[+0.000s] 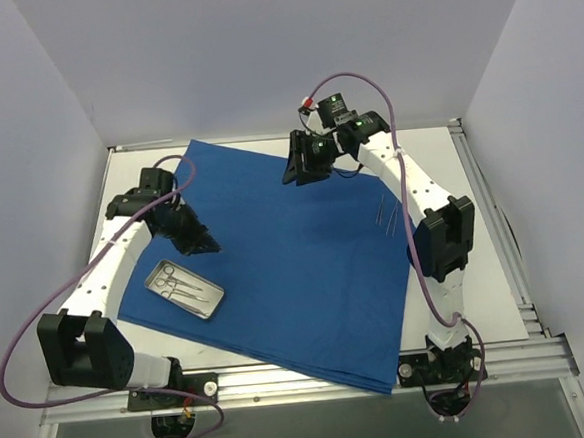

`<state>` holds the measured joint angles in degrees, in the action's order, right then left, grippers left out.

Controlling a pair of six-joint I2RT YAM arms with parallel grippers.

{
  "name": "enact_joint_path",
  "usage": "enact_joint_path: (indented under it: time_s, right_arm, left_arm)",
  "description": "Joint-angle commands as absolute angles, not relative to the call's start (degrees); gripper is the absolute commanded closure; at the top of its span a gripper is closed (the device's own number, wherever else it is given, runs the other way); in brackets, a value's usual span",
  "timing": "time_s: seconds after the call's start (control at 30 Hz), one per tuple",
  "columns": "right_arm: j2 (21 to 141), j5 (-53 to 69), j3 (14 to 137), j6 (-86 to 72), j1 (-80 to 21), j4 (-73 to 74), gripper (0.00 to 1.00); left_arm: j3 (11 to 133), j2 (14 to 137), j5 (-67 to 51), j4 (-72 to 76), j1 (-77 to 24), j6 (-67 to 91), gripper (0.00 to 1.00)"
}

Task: Open and lay out the surgical kit
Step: Place the medical item in the surgical kit.

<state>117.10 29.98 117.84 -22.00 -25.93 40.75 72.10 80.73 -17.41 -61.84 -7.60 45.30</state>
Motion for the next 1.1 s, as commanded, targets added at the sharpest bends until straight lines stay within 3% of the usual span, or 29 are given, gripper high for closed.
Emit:
enact_joint_path:
  time_s: [0.0, 0.33, 1.07]
  right_arm:
    - [117.1, 39.8, 120.0, -29.6, -27.5, 34.4, 0.57]
    - [117.9, 37.9, 123.2, -33.1, -33.2, 32.0, 0.62]
    - [123.0, 32.8, 130.6, -30.7, -37.5, 40.1, 0.62]
  left_arm:
    - [76.2, 79.6, -23.6, -48.4, -13.0, 40.6, 0.98]
    - [82.4, 85.4, -23.1, -41.7, -22.4, 37.0, 0.98]
    - [82.7, 84.9, -24.5, -41.5, -24.1, 35.2, 0.98]
